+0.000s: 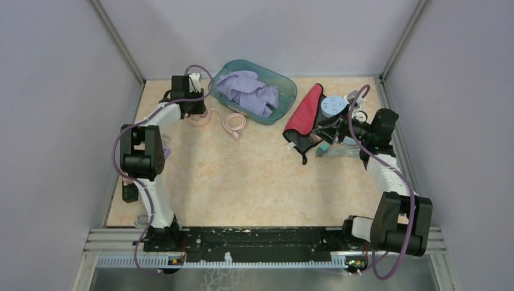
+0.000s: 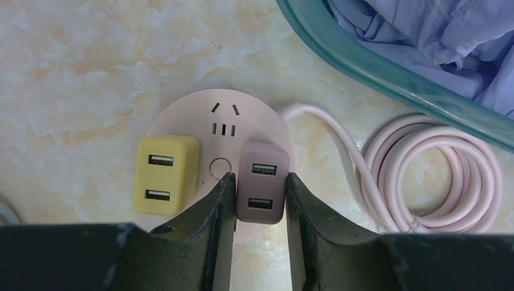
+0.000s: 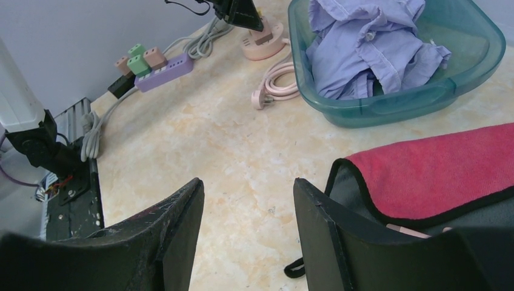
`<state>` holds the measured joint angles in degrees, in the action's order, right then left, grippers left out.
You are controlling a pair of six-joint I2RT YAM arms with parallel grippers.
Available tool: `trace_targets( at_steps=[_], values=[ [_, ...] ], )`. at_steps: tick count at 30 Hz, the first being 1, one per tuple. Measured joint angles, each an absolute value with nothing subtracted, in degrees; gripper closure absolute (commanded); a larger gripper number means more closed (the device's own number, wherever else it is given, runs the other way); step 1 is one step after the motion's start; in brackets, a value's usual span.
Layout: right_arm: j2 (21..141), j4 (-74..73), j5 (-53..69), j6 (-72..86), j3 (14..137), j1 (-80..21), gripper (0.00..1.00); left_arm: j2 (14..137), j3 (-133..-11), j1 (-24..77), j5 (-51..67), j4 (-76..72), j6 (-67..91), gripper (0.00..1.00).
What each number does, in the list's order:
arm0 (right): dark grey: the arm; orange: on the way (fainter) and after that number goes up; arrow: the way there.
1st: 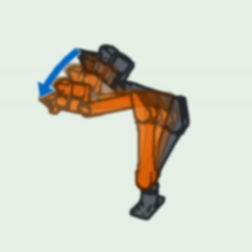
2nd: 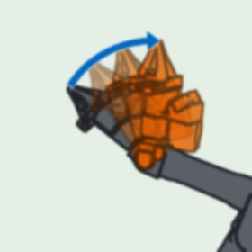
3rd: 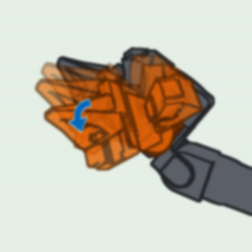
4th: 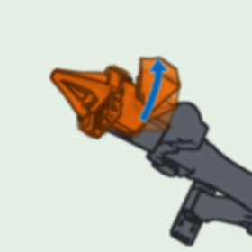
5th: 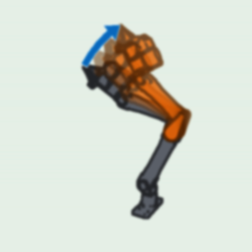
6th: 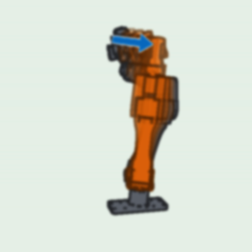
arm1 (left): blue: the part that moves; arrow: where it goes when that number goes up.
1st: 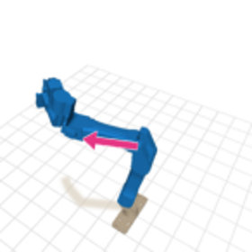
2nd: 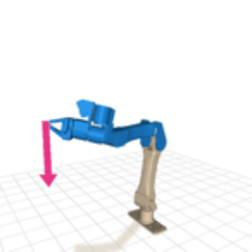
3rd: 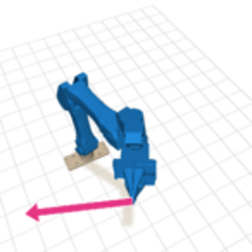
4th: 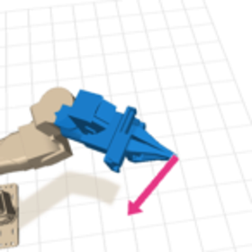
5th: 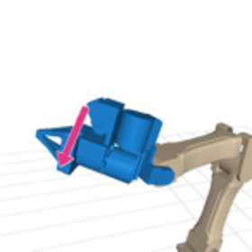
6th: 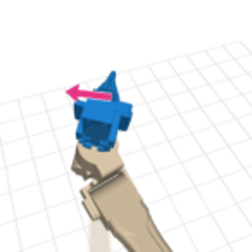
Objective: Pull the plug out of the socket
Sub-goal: Move the socket to the center of the board.
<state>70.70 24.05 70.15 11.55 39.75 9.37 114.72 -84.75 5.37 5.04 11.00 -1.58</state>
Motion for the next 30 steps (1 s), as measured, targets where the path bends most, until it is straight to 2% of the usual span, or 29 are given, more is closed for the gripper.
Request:
trace_targets(
  at_steps=[2, 4, 11, 19, 30],
  values=[
    [70.70, 23.99, 70.15, 11.55, 39.72, 9.30, 0.44, 114.72, -84.84, 5.39, 5.06, 11.16, -1.56, 0.95],
    [70.70, 23.94, 70.17, 11.53, 39.75, 9.19, 0.44, 114.72, -85.06, 5.41, 5.13, 11.57, -1.58, 0.99],
    [70.70, 23.92, 70.19, 11.57, 39.75, 9.15, 0.44, 112.75, -83.11, 6.31, 4.25, 12.47, -1.96, 1.00],
    [70.46, 24.18, 70.48, 12.53, 39.75, 9.10, 0.44, 106.72, -79.20, 13.82, -1.19, 21.80, 3.11, 1.00],
    [68.62, 25.45, 71.09, 14.17, 39.75, 8.32, 0.44, 77.67, -48.10, 24.29, 5.87, 18.26, 14.81, 1.00]
  ],
)
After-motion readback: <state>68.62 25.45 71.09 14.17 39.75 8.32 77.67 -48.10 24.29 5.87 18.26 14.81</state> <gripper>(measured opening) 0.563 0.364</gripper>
